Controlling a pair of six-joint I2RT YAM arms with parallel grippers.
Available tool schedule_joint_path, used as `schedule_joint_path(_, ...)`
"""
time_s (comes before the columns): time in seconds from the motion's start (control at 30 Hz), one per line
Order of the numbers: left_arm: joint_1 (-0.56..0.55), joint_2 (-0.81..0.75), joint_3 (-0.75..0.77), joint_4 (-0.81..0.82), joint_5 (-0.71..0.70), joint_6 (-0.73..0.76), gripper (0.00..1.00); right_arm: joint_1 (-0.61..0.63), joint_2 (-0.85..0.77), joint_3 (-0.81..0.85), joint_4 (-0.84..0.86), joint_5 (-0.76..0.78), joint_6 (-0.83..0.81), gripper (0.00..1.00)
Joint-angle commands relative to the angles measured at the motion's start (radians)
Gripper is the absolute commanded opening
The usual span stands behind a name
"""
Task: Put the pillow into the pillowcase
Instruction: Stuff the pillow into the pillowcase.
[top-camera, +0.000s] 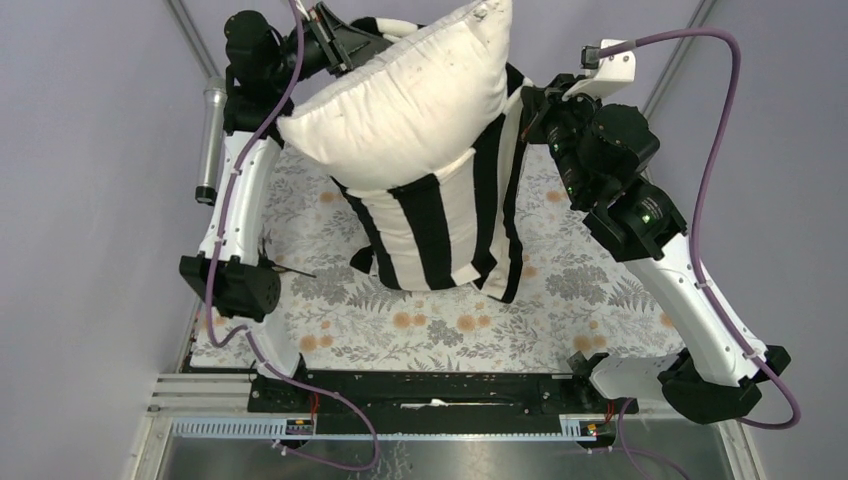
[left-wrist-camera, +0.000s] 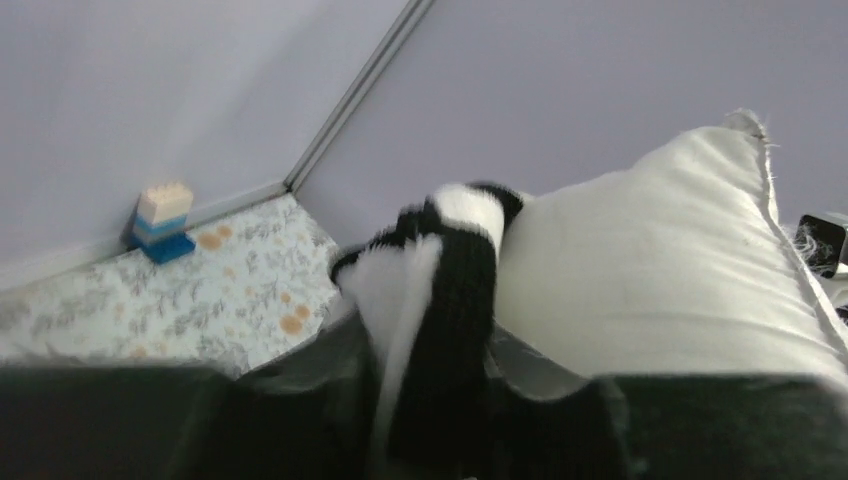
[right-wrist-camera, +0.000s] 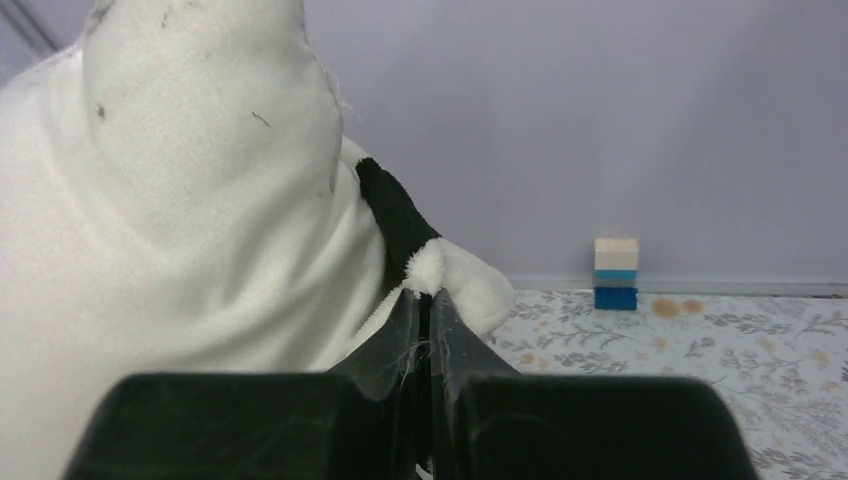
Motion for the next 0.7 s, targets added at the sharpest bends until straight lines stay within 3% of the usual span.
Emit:
schedule_joint_path(0.0, -0.013, -0.200, -0.262, 0.040, -0.147, 0.138, 0.47, -0.069, -0.077, -0.038, 0.131, 0.136, -0.029, 0.00)
schedule_joint_path(0.03, -0.012, -0.219, -0.279, 0.034, -0.156, 0.151, 0.55, -0.096, -0.095, -0.077, 0.126, 0.114, 0.006, 0.00)
schedule_joint_path(0.1, -0.011, -0.215, -0.258, -0.011, -0.154, 0.170, 0.62, -0.150, -0.076, -0.077, 0.052, 0.108, 0.054, 0.00)
schedule_joint_path(0.17, -0.011, -0.212, -0.236, -0.048, -0.154, 0.177, 0.74, -0.201, -0.047, -0.058, -0.014, 0.101, 0.088, 0.00)
schedule_joint_path(0.37, -0.008, -0.275, -0.263, -0.059, -0.174, 0.203, 0.79, -0.309, -0.111, -0.176, 0.040, -0.026, 0.144, 0.00)
schedule_joint_path(0.5, -0.007, -0.296, -0.254, -0.120, -0.207, 0.200, 0.77, -0.312, -0.160, -0.248, 0.092, -0.054, 0.151, 0.00)
schedule_joint_path(0.67, -0.008, -0.393, -0.351, -0.144, -0.260, 0.208, 0.74, -0.312, -0.192, -0.301, 0.122, -0.083, 0.156, 0.00)
